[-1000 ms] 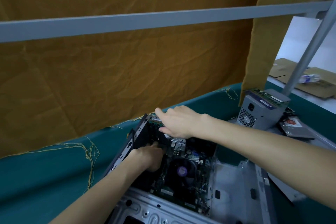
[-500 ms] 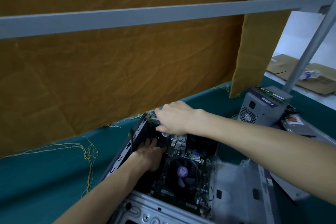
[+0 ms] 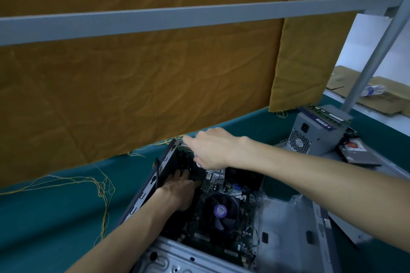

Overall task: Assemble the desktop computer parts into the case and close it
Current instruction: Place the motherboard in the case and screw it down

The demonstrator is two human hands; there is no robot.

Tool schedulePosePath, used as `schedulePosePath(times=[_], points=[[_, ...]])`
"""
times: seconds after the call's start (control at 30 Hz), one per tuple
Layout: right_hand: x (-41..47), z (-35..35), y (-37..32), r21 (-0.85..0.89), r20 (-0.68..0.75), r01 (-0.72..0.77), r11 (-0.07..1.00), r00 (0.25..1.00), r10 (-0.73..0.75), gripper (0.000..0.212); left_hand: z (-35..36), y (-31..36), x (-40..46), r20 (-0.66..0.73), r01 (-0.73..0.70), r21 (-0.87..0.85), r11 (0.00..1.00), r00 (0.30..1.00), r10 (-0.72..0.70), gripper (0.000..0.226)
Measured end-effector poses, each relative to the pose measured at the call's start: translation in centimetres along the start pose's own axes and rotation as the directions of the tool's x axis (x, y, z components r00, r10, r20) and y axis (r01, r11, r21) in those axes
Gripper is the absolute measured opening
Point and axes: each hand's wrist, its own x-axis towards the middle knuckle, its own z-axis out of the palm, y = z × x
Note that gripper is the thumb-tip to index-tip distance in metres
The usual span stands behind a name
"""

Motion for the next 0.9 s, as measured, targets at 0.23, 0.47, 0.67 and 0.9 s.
schedulePosePath(times=[0.23,0.47,0.67,0.9], points=[[0.0,-0.5,0.4,0.037,0.095,-0.009,0.999,0.995,0.006,0.026,-0.1,0.1,-0.1,0.005,0.004,0.006,1.0,1.0,-0.004,0.071],[0.0,-0.4,0.5,0.086,0.09,-0.042,0.995,0.995,0.035,0.033,-0.4,0.3,-0.5,0.004,0.002,0.013,1.0,1.0,-0.002,0.071],[-0.1,0.5,0.5,0.067,-0.056,0.021,0.998,0.998,-0.018,0.029,-0.3,0.4,-0.3,0.011,0.007,0.026,1.0,1.0,-0.007,0.071],[0.1,0.5,0.9,0.135,0.001,0.004,0.991,1.0,-0.004,0.025,-0.4,0.3,-0.5,0.016,0.003,0.032,0.999,1.0,-0.004,0.074]])
